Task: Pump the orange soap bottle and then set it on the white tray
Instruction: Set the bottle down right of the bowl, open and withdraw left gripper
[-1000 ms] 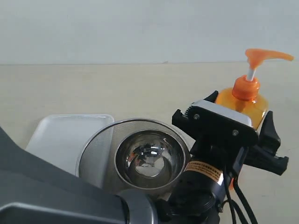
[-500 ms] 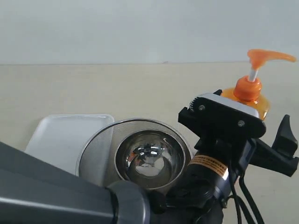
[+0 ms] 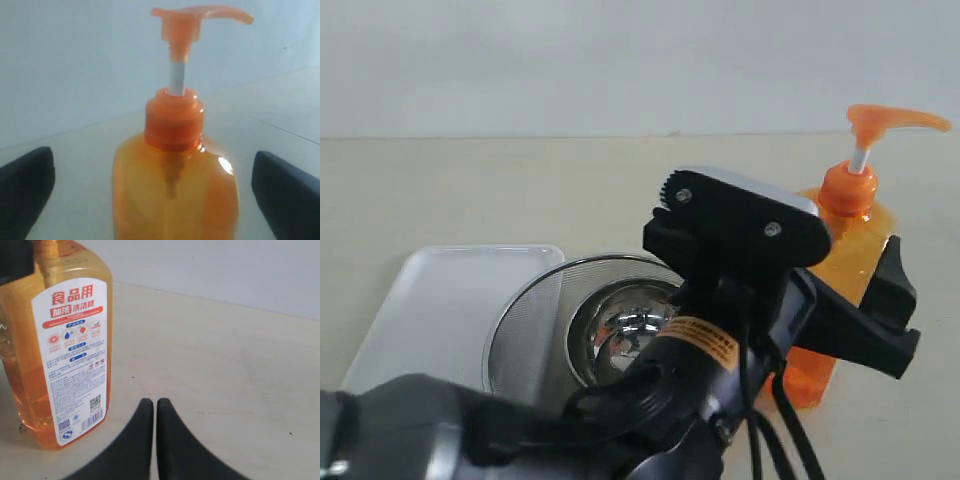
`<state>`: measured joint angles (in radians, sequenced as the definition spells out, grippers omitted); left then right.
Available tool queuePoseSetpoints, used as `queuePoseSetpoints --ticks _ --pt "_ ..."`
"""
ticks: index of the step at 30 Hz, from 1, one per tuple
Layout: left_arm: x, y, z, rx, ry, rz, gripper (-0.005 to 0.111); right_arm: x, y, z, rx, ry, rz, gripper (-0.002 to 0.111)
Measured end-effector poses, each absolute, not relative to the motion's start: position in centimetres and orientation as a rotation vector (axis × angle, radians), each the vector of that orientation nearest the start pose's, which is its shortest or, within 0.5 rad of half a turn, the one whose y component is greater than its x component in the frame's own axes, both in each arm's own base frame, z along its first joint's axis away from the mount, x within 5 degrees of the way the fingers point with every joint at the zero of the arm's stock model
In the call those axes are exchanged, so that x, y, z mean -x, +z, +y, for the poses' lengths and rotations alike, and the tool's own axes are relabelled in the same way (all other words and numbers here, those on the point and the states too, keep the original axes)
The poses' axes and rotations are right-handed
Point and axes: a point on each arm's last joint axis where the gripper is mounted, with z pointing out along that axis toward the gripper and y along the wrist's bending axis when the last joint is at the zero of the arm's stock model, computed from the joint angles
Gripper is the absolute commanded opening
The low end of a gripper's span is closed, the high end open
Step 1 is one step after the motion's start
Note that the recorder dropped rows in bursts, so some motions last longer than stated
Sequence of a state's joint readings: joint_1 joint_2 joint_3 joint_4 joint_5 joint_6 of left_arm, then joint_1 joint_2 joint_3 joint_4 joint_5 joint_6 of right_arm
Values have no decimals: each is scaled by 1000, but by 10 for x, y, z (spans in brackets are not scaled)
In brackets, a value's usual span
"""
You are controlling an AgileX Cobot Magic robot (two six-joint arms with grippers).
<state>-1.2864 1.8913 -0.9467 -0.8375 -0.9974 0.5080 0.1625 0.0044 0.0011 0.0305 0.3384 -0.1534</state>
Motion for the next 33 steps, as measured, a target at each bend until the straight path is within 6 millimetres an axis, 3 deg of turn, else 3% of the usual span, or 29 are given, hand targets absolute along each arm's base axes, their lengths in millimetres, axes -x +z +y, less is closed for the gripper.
queuePoseSetpoints --ticks 3,7,15,17,23,27,33 --pt "-145 206 -332 -534 -493 1547 110 -53 182 10 268 36 1808 0" --pt "-116 224 -291 -586 -543 1525 110 -53 182 10 268 36 1808 0" --pt "-81 232 -159 -527 -717 1535 110 -53 182 10 268 36 1808 0" --pt "-77 235 -142 -518 -762 1512 110 -53 182 10 268 36 1808 0" --pt "-63 230 -115 -570 -866 1509 110 -54 185 10 262 36 1770 0" --pt "-61 216 -103 -600 -844 1522 110 -56 208 11 -242 539 1550 0" --pt "-59 217 -92 -560 -883 1480 110 -51 220 18 -204 617 1605 0"
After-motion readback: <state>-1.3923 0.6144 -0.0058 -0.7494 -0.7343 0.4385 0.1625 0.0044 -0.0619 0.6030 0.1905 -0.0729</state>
